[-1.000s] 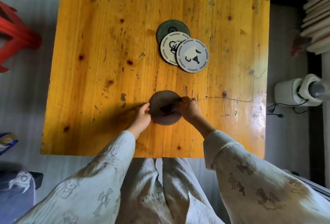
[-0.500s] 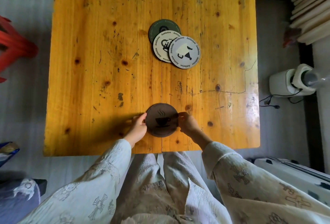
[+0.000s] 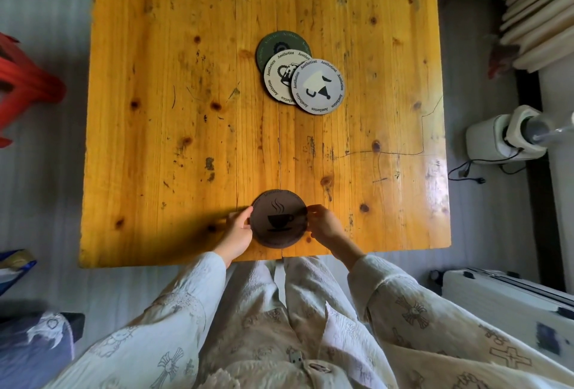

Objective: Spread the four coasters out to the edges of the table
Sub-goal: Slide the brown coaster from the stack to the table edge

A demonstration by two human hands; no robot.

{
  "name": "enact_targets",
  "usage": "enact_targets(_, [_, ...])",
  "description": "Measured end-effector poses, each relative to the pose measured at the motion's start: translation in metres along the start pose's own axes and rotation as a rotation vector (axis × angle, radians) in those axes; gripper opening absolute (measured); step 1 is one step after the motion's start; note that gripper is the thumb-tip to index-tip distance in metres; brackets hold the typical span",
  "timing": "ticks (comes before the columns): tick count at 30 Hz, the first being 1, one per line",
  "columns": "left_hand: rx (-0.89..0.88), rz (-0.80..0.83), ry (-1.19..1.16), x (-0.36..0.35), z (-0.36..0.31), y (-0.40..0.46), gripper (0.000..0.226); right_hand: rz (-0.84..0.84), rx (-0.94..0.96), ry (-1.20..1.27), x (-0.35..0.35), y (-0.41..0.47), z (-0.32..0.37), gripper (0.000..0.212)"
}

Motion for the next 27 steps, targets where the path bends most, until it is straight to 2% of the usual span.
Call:
enact_targets(18, [-0.001, 0.015, -0.016, -0.007, 0.007, -0.010, 0.053, -0.014, -0.002, -0.005, -0.005, -0.012, -0.014, 0.036])
enact_targets(27, [-0.030, -0.015, 0.071, 0.001, 0.004, -0.014, 0.050, -0.020, -0.003, 0.022, -0.004, -0.020, -0.016, 0.035])
Point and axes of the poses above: each hand's wrist, its own y-axis towards the middle knuckle, its own x-axis out of the back of the hand, z = x × y, the point moved 6 cm from there along y, towards the middle knuckle, and after that the axes turned 12 degrees about y, right-handed, at the moved point
